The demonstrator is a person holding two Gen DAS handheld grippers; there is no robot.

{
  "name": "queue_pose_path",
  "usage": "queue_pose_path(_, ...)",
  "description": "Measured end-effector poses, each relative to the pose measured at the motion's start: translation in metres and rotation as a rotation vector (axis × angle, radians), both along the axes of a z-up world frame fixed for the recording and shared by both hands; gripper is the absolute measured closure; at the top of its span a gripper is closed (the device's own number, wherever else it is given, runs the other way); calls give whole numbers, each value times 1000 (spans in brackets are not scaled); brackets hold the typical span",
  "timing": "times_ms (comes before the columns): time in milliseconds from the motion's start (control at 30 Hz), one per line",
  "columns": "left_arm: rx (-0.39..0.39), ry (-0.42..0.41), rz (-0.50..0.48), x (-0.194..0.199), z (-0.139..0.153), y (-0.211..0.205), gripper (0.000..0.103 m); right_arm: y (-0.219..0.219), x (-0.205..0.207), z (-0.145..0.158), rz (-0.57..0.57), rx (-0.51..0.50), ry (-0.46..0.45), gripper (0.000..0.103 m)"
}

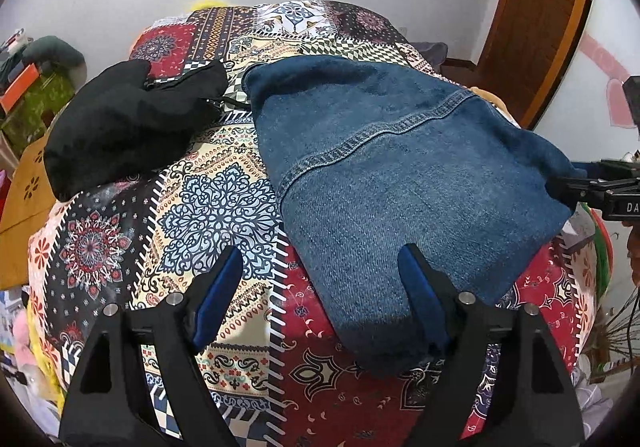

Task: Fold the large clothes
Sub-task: 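Grasp the folded jacket bundle with both grippers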

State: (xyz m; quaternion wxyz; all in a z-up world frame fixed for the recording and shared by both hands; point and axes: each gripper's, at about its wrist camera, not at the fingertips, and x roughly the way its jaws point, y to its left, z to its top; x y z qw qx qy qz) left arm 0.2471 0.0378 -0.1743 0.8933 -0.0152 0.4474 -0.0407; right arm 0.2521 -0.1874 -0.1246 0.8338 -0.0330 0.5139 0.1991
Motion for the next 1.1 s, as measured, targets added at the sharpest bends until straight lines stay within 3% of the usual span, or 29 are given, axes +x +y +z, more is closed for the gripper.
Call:
queue_pose_path(267, 43, 5, 19, 6, 15, 11, 23, 15, 5, 31, 50, -30, -46, 27)
queue_pose_path(400, -16, 16, 60, 18, 25, 28, 23, 29, 20, 47, 87, 13, -77, 27)
queue_pose_path(500, -112, 50, 79, 33, 27, 42, 23, 40, 36, 47, 115, 27, -58, 27)
queue_pose_path(633, -305, 142, 96, 50, 12, 58, 23, 44, 61, 25, 124, 63, 49, 27)
queue_pose_path(700, -366, 186, 103, 57, 1, 61, 23, 37, 74, 5, 92, 82, 129, 27)
queue_pose_path(800, -403, 235, 106, 65, -14, 60, 23, 26, 90, -21, 47, 99, 236, 26)
queue_pose_path(900, -452, 281, 92, 72, -29, 56, 23, 17, 102, -41, 47, 191, 344, 21)
queue_pose_path(1100, -625, 360, 84, 90, -50, 60, 15, 13, 116, -63, 59, 271, 443, 12)
